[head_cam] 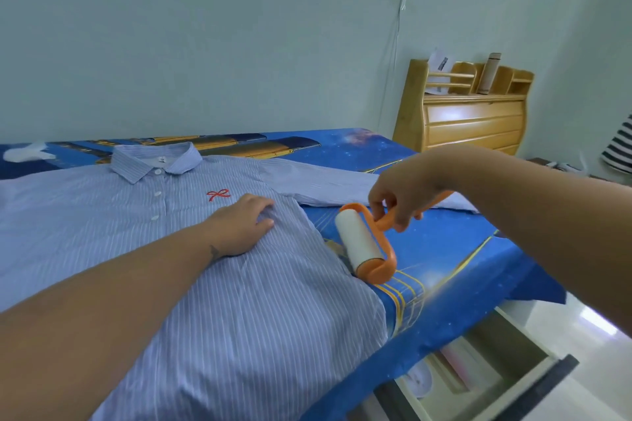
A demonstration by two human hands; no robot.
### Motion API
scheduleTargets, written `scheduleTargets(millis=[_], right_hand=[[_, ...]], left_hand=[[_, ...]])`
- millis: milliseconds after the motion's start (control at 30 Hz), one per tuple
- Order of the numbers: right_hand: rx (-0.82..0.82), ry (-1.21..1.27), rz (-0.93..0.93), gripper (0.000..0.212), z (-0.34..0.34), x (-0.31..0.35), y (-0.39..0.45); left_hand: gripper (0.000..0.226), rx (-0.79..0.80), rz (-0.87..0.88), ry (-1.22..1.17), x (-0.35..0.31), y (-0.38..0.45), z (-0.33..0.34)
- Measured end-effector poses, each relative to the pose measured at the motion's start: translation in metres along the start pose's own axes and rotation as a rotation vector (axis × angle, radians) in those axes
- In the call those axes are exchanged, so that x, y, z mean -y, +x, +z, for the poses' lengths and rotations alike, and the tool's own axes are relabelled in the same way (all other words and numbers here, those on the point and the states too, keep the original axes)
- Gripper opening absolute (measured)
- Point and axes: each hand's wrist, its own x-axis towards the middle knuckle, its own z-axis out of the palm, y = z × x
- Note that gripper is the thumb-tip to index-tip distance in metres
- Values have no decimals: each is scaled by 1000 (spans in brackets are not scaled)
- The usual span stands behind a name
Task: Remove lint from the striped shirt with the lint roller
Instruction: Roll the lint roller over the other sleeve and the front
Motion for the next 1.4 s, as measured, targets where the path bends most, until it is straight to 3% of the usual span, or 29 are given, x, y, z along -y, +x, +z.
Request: scheduleTargets(millis=[167, 367, 500, 767, 1000, 1167, 1400], right_hand=[[-172, 138, -37, 17, -20, 0, -4], [-300, 289, -90, 10, -17, 31, 29], [-372, 226, -117, 9, -26, 68, 58], [-371, 179, -184, 28, -50, 151, 112], [-366, 117, -222, 19, -70, 209, 155], [-303, 171, -282, 20, -92, 248, 177], [-247, 242, -355, 13, -121, 311, 214]], left_hand=[[34, -73, 7, -54, 9, -2, -14], [30, -140, -108, -43, 46, -24, -41], [31, -171, -197, -29, 80, -46, -54], [31, -216, -351, 7, 154, -70, -72], [44, -262, -516, 122, 215, -74, -80], [38, -270, -546, 206, 245, -76, -88], [45, -282, -609, 93, 285, -83, -112]])
